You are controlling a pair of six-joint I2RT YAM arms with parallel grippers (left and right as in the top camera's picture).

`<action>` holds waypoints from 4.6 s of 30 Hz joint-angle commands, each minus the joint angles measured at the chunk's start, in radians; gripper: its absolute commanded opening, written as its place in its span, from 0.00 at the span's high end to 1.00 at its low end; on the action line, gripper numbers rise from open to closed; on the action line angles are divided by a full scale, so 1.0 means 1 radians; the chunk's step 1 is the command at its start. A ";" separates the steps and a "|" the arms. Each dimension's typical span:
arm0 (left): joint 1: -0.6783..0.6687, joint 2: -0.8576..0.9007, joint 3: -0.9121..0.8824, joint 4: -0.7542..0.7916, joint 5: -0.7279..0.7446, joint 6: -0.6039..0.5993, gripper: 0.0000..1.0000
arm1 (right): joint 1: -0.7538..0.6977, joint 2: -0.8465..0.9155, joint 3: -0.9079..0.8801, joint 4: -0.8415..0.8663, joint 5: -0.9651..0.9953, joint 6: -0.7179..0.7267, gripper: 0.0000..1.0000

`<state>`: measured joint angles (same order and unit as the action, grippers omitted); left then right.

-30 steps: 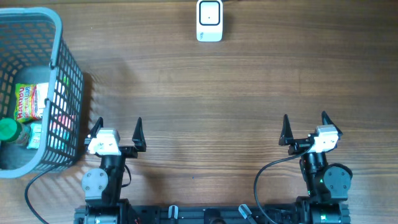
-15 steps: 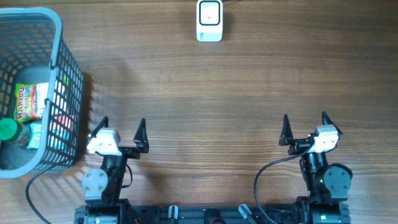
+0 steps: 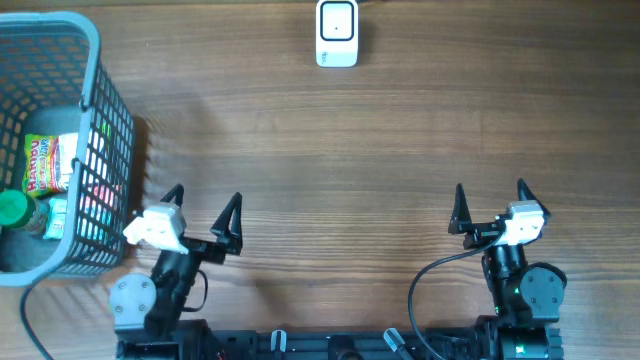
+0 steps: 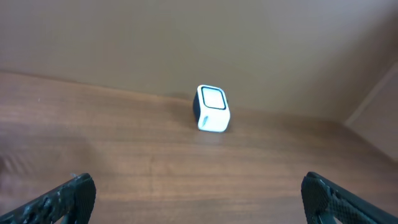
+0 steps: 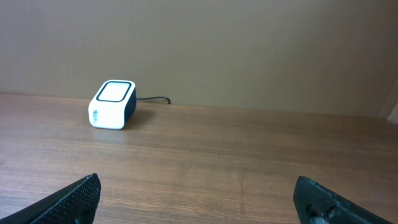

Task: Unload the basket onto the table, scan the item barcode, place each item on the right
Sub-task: 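Reach the left gripper into the basket and grasp the green-lidded jar, then lift the jar out with the left gripper and set it on the table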

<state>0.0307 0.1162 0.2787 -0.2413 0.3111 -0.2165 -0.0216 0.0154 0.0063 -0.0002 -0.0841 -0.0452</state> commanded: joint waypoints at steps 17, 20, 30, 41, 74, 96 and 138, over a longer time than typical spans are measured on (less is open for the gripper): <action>-0.006 0.568 0.397 0.100 0.537 -0.289 0.00 | -0.004 -0.008 -0.001 0.002 0.017 0.019 0.00; -0.006 0.589 0.446 0.127 0.537 -0.320 0.00 | -0.004 -0.008 -0.001 0.002 0.017 0.020 0.00; 0.028 0.837 0.862 -0.115 0.259 -0.315 0.00 | -0.004 -0.008 -0.001 0.002 0.017 0.020 0.00; 0.173 0.981 1.247 -0.664 -0.765 -0.368 0.00 | -0.004 -0.008 -0.001 0.002 0.017 0.019 0.00; 0.667 1.584 1.060 -0.631 -0.870 -0.489 0.00 | -0.004 -0.008 -0.001 0.002 0.017 0.020 0.00; 0.710 1.681 0.909 -0.307 -0.768 -0.307 0.00 | -0.004 -0.008 -0.001 0.002 0.017 0.020 0.00; 0.255 0.790 0.912 -0.356 0.151 -0.524 0.34 | -0.004 -0.008 -0.001 0.002 0.017 0.019 0.00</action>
<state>0.4717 0.8276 1.1877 -0.5499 0.3985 -0.7204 -0.0219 0.0154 0.0063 -0.0002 -0.0834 -0.0418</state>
